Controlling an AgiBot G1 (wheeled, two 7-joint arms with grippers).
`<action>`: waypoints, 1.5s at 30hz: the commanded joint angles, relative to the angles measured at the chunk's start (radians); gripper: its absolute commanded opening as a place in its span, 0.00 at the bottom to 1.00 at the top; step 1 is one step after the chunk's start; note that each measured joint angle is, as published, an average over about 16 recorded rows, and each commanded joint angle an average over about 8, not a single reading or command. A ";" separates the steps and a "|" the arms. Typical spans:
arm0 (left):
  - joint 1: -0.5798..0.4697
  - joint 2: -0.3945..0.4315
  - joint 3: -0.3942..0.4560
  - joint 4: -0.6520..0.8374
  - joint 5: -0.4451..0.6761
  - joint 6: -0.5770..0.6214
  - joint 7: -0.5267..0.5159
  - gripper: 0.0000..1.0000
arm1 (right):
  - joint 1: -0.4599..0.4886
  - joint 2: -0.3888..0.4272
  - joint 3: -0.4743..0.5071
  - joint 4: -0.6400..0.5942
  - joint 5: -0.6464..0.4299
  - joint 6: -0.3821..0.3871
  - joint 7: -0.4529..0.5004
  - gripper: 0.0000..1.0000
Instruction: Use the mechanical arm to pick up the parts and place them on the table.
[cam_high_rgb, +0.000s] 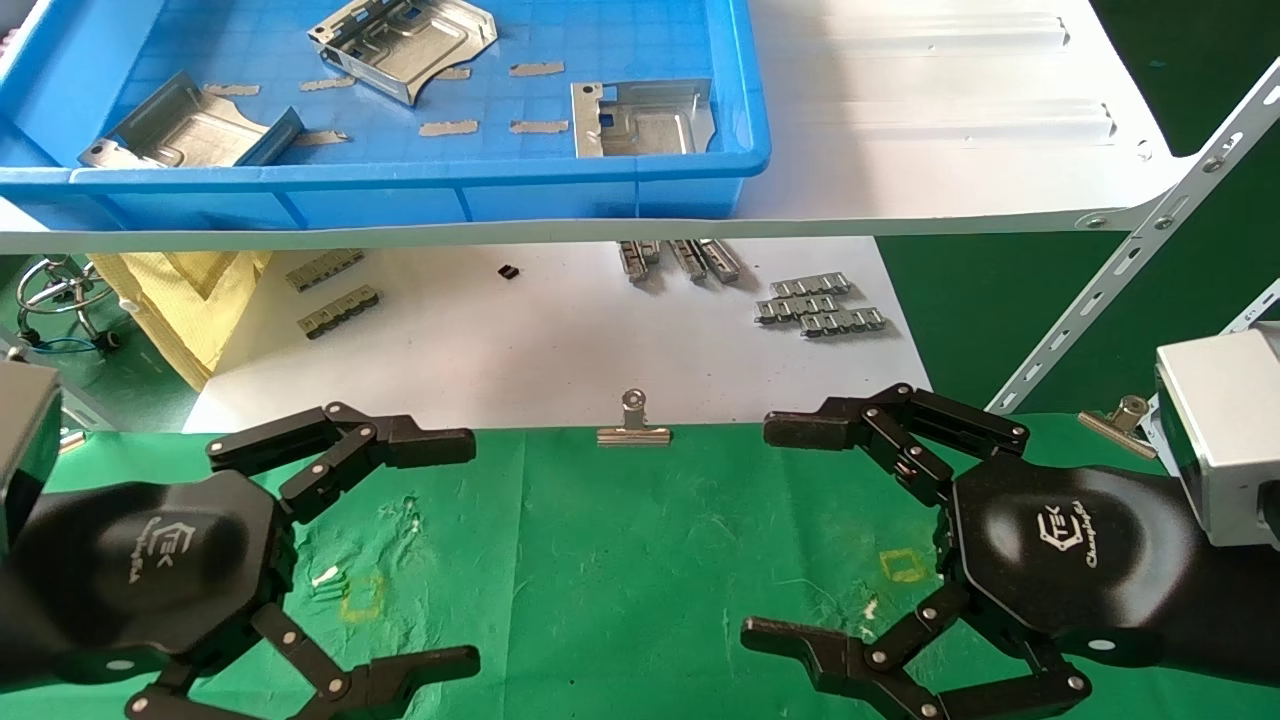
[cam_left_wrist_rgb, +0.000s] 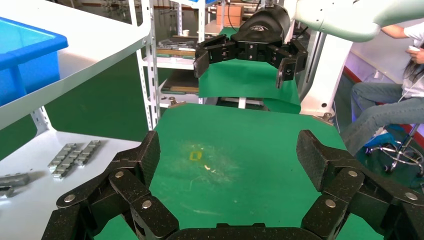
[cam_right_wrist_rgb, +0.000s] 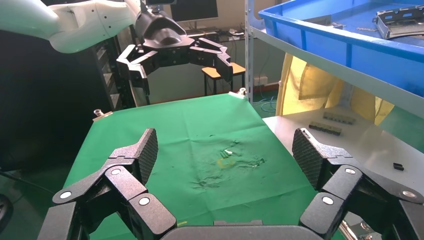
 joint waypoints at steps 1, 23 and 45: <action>0.000 0.000 0.000 0.000 0.000 0.000 0.000 1.00 | 0.000 0.000 0.000 0.000 0.000 0.000 0.000 0.00; 0.000 0.000 0.000 0.000 0.000 0.000 0.000 1.00 | 0.000 0.000 0.000 0.000 0.000 0.000 0.000 0.00; -0.001 0.000 0.000 -0.001 0.000 0.000 0.000 1.00 | 0.000 0.000 0.000 0.000 0.000 0.000 0.000 0.00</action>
